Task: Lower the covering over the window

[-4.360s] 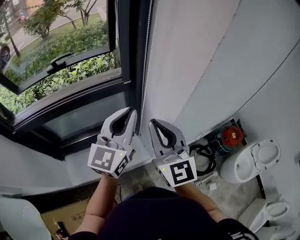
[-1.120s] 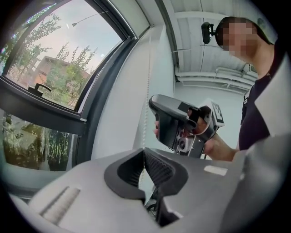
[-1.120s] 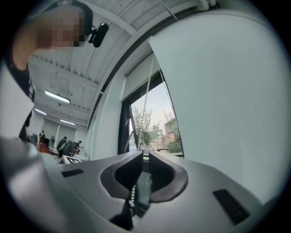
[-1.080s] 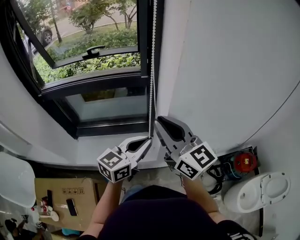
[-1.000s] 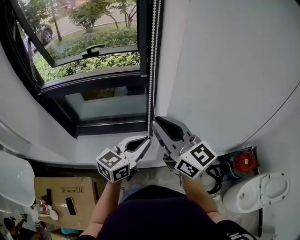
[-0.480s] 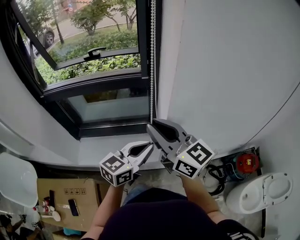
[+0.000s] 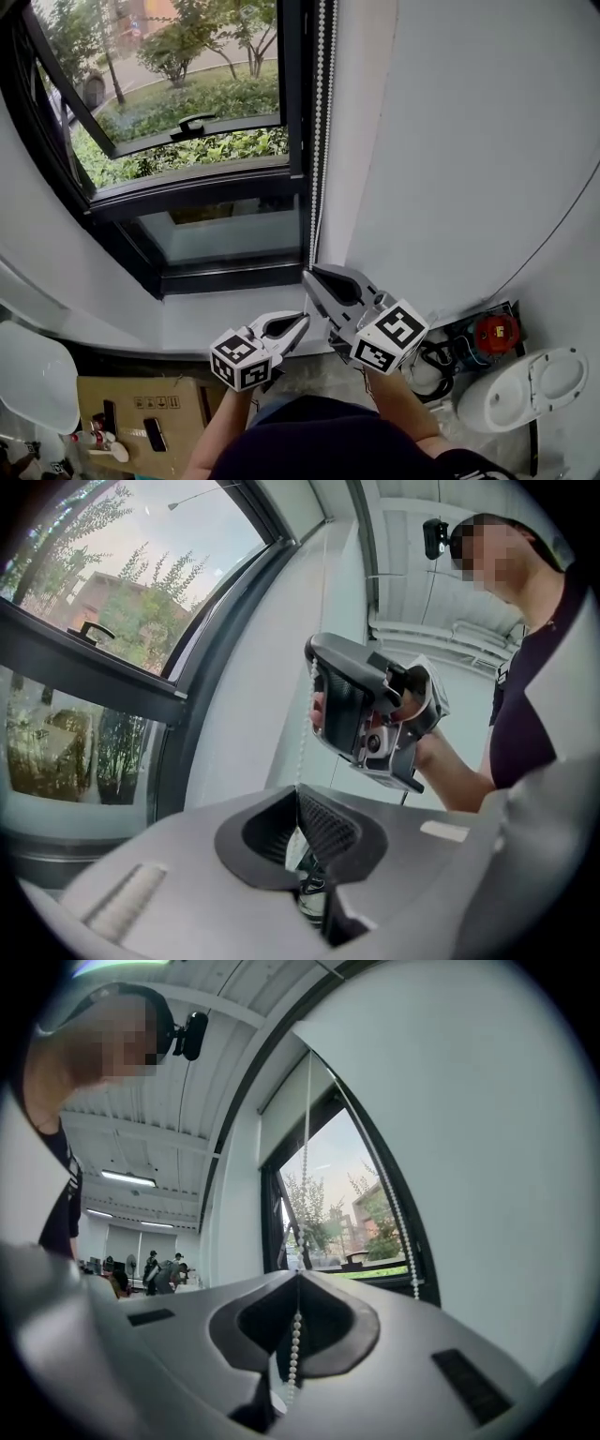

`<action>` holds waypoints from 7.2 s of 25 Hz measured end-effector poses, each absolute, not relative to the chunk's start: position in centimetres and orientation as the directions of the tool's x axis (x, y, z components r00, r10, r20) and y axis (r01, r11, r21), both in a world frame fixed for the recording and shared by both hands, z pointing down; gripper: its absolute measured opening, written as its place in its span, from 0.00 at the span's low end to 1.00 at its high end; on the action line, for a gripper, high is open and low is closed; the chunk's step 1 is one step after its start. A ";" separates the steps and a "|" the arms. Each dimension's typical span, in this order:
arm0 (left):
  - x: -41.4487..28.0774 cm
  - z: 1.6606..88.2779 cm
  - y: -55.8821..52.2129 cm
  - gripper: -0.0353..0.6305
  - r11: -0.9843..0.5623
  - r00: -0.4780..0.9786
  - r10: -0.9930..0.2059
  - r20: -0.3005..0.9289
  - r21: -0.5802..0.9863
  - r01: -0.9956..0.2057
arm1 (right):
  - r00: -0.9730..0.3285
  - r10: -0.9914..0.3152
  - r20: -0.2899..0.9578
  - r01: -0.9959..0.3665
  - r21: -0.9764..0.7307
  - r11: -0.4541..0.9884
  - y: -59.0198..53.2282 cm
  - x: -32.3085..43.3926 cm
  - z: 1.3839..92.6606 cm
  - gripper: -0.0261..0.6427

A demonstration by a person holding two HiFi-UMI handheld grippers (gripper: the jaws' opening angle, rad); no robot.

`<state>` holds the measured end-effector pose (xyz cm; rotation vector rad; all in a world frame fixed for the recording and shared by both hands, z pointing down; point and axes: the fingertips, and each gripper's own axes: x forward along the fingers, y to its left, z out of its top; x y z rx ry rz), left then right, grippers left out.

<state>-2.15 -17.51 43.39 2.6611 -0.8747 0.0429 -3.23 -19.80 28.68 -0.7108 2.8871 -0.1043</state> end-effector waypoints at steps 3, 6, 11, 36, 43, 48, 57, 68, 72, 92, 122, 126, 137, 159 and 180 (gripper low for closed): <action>-2.9 43.9 -16.3 0.08 -0.780 0.833 -0.537 0.129 0.301 -0.549 | -0.924 -0.376 -0.064 -0.370 -0.091 0.925 -18.7 -5.1 29.5 0.06; -3.8 44.5 -15.2 0.08 -0.802 0.853 -0.517 0.073 0.308 -0.512 | -0.955 -0.297 0.006 -0.296 -0.110 0.949 -18.0 -6.2 30.2 0.06; -4.1 44.5 -13.9 0.08 -0.817 0.878 -0.478 0.004 0.364 -0.446 | -0.945 -0.325 0.027 -0.326 -0.142 0.935 -17.3 -6.0 31.0 0.06; -9.4 45.3 -11.5 0.08 -0.910 0.937 -0.350 0.013 0.234 -0.343 | -0.849 -0.455 0.270 -0.495 -0.100 0.863 -15.2 -6.9 44.0 0.06; -10.2 42.9 -12.1 0.09 -0.917 0.937 -0.349 -0.022 0.213 -0.336 | -0.832 -0.416 0.366 -0.479 -0.096 0.873 -14.9 -7.3 46.7 0.06; -9.8 40.1 -11.5 0.13 -0.947 0.951 -0.308 -0.021 0.106 -0.304 | -0.835 -0.433 0.340 -0.493 -0.112 0.862 -15.1 -7.4 46.7 0.06; -9.9 35.1 -12.1 0.13 -0.954 0.943 -0.297 -0.151 0.088 -0.286 | -0.836 -0.424 0.348 -0.489 -0.126 0.863 -15.0 -7.5 47.0 0.06; -6.3 37.6 -13.6 0.22 -0.942 0.961 -0.273 -0.041 0.216 -0.258 | -0.852 -0.262 0.454 -0.354 -0.130 0.926 -12.0 -8.2 50.0 0.06; -5.3 37.7 -13.3 0.22 -0.950 0.968 -0.249 -0.026 0.201 -0.239 | -0.864 -0.210 0.457 -0.308 -0.153 0.939 -10.8 -8.3 50.2 0.06; -5.1 38.8 -13.1 0.09 -0.951 0.978 -0.209 -0.010 0.236 -0.201 | -0.863 -0.128 0.488 -0.242 -0.177 0.954 -10.4 -8.7 51.9 0.06; -4.3 52.9 -10.0 0.09 -0.886 0.924 -0.010 0.382 0.425 -0.185 | -0.698 -0.085 0.711 -0.180 -0.059 0.982 -8.4 -7.1 56.0 0.06; -4.2 53.5 -9.7 0.09 -0.862 0.938 -0.001 0.346 0.476 -0.177 | -0.697 -0.094 0.711 -0.183 -0.050 0.982 -8.4 -6.8 55.7 0.06; -5.0 53.7 -10.2 0.09 -0.851 0.941 -0.026 0.336 0.486 -0.197 | -0.760 -0.179 0.625 -0.210 0.025 0.977 -10.2 -4.9 49.1 0.06; -2.9 53.5 -10.3 0.09 -0.848 0.962 -0.091 0.257 0.486 -0.210 | -0.959 -0.267 0.100 -0.269 -0.008 0.963 -14.0 -6.6 33.8 0.07; 1.5 58.1 -5.6 0.09 -0.773 0.944 -0.251 0.216 0.542 -0.330 | -0.949 -0.148 0.279 -0.183 -0.104 0.978 -12.4 -3.1 42.0 0.06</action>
